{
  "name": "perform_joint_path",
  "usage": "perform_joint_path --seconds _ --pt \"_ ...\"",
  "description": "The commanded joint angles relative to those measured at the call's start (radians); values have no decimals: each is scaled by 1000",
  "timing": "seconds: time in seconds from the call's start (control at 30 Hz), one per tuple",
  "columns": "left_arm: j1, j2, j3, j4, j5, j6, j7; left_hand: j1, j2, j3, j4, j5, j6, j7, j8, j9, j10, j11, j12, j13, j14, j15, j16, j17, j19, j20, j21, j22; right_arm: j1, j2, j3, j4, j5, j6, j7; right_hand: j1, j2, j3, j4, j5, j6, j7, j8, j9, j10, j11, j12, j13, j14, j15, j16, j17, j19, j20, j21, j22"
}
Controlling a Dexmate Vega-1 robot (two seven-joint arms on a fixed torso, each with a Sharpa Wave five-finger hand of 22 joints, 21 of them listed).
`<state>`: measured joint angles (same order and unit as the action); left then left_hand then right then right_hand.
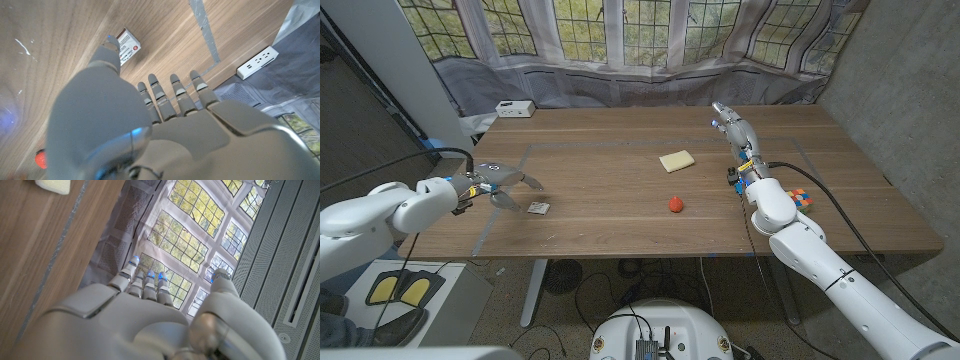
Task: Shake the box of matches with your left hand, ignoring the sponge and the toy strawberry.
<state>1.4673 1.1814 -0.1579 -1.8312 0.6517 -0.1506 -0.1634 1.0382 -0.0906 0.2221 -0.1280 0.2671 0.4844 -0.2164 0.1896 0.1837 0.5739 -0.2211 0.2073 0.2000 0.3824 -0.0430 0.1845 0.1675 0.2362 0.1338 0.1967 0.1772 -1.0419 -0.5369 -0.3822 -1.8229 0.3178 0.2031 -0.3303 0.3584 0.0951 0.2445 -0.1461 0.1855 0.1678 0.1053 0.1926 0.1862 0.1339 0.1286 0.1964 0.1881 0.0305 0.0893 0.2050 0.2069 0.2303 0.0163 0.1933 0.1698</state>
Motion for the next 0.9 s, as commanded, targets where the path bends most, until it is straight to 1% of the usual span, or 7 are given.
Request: perform_joint_path --seconds 0.03,0.2,0.33,0.6,0.73,0.9 --pt "-54 61 100 10 -74 47 1 3 12 -6 3 6 17 1 4 3 10 4 7 1 3 -94 2 4 1 13 2 3 -2 -4 1 -3 4 -7 0 4 -1 5 1 2 6 -6 2 2 11 2 2 4 1 5 4 3 4 7 1 3" --pt "-65 87 126 13 -100 59 15 1 15 -7 5 5 22 1 6 3 13 5 7 1 2 -93 2 4 0 15 2 3 -1 -3 0 1 2 -4 1 4 -1 5 1 2 6 -5 2 2 11 2 2 4 0 6 4 3 4 8 1 3" --pt "-85 114 168 11 -96 71 28 0 19 -8 6 5 32 2 9 3 18 5 9 1 3 -93 3 4 0 17 2 3 -1 -2 0 2 1 -3 -1 4 -1 5 1 2 5 -6 2 2 11 1 2 4 0 6 4 3 4 8 1 3" --pt "-117 147 239 17 -100 112 68 6 26 -8 5 4 40 0 9 3 26 4 10 1 8 -96 5 4 6 20 4 3 2 2 -5 7 3 -7 -1 4 -2 4 1 1 5 -7 2 2 12 1 2 4 1 6 4 3 4 9 1 3" --pt "-140 161 274 24 -117 118 83 9 28 -8 4 3 45 1 10 3 30 4 11 1 12 -95 6 3 8 22 5 3 3 4 -7 10 -1 -4 -3 4 -2 4 1 1 5 -6 2 2 11 2 2 4 0 6 4 3 4 9 1 3" --pt "-200 163 344 49 -128 105 89 9 30 -10 4 2 51 1 11 3 34 4 11 1 14 -96 6 3 10 25 5 3 1 6 -6 13 -4 5 -7 4 -2 4 1 1 5 -7 1 2 12 2 2 4 0 5 4 3 4 8 1 3"
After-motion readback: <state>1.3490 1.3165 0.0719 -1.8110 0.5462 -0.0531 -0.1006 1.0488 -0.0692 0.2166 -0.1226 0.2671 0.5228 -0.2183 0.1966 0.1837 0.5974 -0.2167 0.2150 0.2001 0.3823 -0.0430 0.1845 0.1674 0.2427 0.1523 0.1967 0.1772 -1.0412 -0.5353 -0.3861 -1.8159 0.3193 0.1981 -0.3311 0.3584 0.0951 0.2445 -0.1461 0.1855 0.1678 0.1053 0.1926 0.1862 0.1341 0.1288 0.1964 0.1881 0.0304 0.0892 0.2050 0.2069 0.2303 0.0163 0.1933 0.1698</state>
